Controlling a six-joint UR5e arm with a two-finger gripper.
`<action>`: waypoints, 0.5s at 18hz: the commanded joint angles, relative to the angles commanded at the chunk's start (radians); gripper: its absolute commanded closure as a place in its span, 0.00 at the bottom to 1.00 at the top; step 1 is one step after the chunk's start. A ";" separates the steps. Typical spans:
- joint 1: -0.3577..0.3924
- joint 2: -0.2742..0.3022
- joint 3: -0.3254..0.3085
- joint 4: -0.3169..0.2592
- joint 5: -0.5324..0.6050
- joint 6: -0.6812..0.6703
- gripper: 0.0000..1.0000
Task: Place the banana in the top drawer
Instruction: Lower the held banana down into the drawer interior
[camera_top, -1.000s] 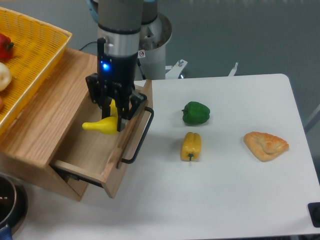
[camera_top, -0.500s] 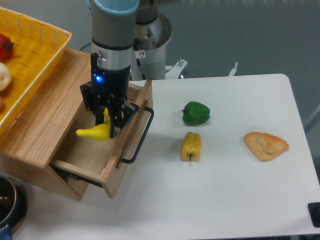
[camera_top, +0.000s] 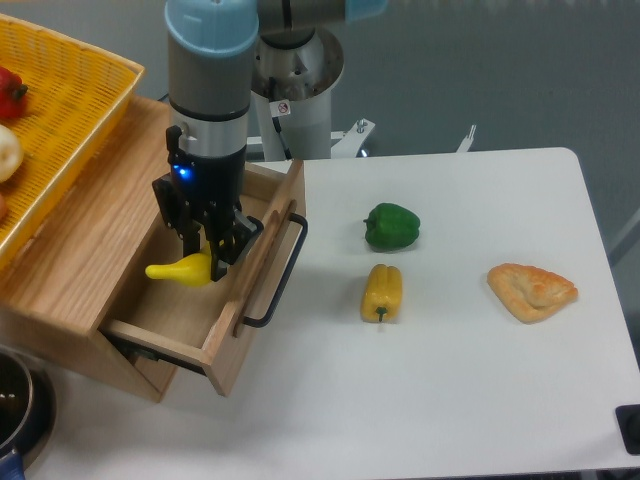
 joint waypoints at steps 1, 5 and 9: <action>0.000 -0.002 -0.002 0.002 0.000 0.000 0.78; -0.006 -0.006 -0.012 0.005 0.000 0.005 0.78; -0.006 -0.006 -0.025 0.005 0.003 0.008 0.77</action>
